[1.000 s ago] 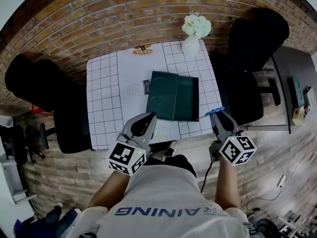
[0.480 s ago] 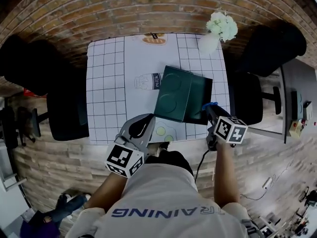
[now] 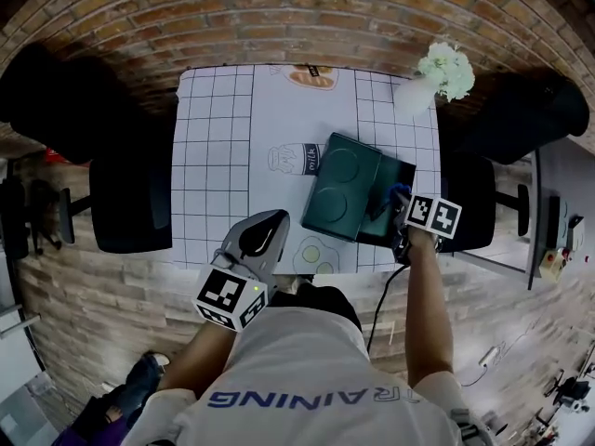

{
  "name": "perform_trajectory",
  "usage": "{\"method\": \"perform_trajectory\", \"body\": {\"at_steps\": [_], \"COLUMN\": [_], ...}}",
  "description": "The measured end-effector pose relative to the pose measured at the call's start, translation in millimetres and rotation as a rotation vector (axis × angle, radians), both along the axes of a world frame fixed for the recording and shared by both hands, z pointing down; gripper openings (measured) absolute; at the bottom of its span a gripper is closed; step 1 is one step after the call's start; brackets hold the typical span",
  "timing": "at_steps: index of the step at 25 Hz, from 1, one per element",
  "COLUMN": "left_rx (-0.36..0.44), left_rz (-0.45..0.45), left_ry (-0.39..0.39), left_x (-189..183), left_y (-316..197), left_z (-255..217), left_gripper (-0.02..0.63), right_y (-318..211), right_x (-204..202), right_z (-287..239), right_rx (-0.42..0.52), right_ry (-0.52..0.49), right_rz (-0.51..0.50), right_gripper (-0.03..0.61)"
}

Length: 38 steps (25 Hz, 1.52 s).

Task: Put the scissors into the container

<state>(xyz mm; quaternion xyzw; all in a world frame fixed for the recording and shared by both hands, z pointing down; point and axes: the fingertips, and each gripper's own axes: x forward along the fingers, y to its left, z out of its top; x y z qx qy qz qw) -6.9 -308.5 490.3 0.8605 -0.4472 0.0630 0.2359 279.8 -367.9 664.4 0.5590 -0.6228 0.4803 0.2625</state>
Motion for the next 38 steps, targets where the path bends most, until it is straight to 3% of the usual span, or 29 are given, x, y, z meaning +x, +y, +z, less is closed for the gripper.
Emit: {"method": "perform_trajectory", "body": {"at_steps": [8, 16, 19, 28, 38], "left_rx": [-0.010, -0.013, 0.006, 0.102, 0.241], "left_rz": [-0.028, -0.049, -0.034, 0.058, 0.172], "left_ry": [0.000, 0.010, 0.015, 0.025, 0.028], "left_x": [-14, -24, -20, 2, 22], "left_y": [-8, -12, -13, -20, -27], "left_z": [4, 2, -4, -42, -91], "left_gripper": [-0.002, -0.002, -0.002, -0.002, -0.001], "right_y": [-28, -23, -22, 7, 60], "right_x": [-5, -6, 0, -16, -25], "right_z": [42, 39, 13, -125, -268], "right_rx": [-0.114, -0.097, -0.016, 0.356, 0.801], "right_ry": [0.067, 0.089, 0.070, 0.022, 0.062], "right_rz": [-0.029, -0.030, -0.015, 0.001, 0.040], "right_gripper": [0.104, 0.136, 0.153, 0.016, 0.014]}}
